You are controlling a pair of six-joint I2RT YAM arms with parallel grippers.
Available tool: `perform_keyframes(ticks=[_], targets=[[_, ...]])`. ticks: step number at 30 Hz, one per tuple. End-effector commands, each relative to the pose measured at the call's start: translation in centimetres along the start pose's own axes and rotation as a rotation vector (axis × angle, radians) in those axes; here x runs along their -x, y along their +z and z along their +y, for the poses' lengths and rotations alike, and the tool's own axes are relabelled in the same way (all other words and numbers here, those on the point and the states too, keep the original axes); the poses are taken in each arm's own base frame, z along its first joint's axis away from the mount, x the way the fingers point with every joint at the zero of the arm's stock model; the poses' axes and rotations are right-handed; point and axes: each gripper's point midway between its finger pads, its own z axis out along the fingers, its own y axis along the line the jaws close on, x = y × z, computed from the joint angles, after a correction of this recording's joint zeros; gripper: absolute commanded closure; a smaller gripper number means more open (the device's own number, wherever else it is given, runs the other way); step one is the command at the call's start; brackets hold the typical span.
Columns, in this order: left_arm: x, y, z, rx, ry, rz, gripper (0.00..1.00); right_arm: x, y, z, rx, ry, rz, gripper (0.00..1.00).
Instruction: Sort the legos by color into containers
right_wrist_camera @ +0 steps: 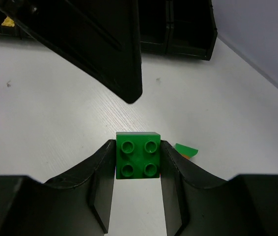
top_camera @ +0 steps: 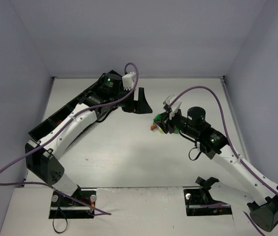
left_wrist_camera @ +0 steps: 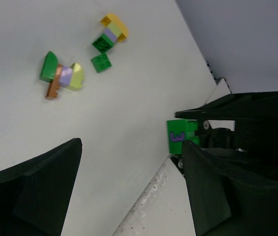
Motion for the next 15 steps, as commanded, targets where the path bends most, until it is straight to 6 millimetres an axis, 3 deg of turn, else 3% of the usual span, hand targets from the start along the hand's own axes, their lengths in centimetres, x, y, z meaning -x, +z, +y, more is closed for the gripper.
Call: perform_keyframes(ticks=[1,6,10,15], targets=[[1.3,-1.6,-5.5,-0.162,0.044,-0.029,0.24,3.5,0.1,0.0,0.021,-0.126,-0.131,0.94],[0.2,-1.1,-6.8,-0.220,0.059,0.009,0.24,4.1,0.2,0.1,0.029,-0.152,-0.146,0.93],[-1.1,-0.2,-6.8,-0.229,0.062,0.052,0.24,4.4,0.3,0.2,0.040,-0.166,-0.153,0.92],[-1.0,0.9,-7.3,-0.264,0.049,0.055,0.28,4.6,0.3,0.5,0.058,-0.172,-0.158,0.91]])
